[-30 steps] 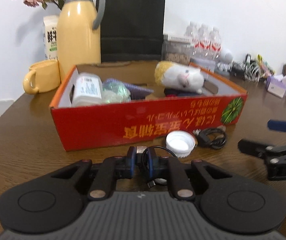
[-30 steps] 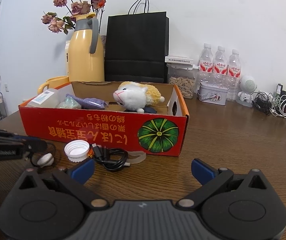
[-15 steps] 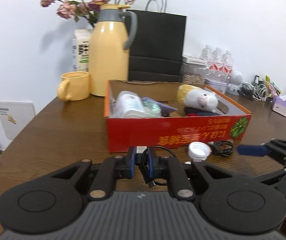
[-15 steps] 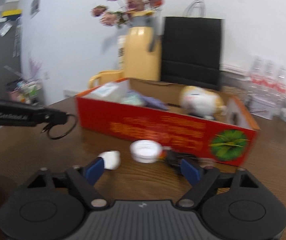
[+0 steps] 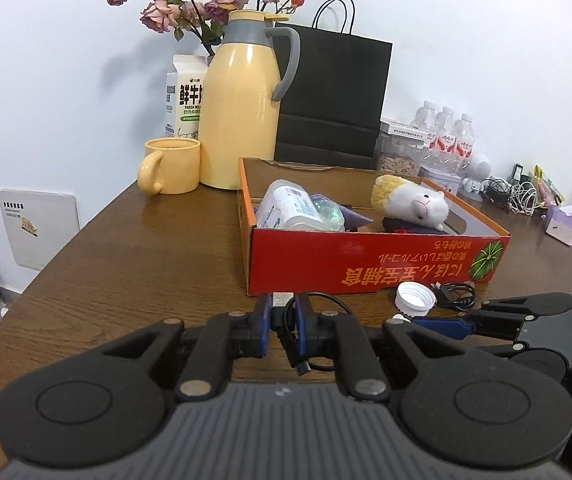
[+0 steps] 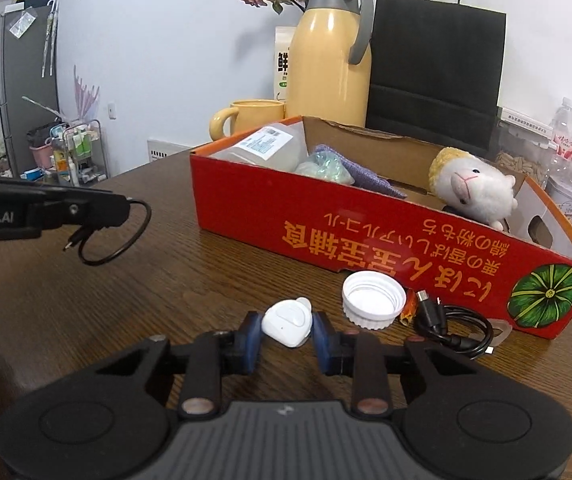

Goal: Organize objects
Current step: 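Lower both held items into the box and open both grippers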

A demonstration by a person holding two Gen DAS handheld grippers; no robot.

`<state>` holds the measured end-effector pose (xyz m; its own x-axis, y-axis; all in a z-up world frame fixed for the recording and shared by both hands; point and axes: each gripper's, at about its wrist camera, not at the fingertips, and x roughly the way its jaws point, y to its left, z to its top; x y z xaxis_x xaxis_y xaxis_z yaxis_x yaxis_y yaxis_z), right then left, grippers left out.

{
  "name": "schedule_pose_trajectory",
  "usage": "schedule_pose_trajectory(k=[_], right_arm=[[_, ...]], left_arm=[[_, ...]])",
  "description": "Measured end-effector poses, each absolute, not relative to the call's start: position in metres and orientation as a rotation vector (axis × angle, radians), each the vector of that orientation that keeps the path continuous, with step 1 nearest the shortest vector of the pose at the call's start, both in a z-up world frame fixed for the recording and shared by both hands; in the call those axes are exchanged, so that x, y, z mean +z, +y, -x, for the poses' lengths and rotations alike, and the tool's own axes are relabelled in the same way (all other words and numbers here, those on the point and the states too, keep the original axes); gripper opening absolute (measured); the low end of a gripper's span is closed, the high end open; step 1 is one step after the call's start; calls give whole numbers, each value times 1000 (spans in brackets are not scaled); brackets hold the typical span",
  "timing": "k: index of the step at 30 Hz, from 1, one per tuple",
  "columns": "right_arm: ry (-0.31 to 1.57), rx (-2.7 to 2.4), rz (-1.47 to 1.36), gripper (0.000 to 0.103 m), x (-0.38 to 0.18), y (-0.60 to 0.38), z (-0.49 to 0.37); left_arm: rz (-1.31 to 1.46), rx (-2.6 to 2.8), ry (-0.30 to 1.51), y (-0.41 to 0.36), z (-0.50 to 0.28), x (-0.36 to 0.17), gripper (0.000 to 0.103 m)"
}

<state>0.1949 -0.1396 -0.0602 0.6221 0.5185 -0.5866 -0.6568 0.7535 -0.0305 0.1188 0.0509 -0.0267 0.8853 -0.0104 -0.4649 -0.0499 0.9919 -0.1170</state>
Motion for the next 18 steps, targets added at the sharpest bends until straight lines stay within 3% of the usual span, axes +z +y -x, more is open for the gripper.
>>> schedule_pose_trajectory(k=[18], right_arm=[[352, 587, 142, 27, 17, -161, -237]], left_arm=[[96, -20, 336, 21, -189, 30, 13]])
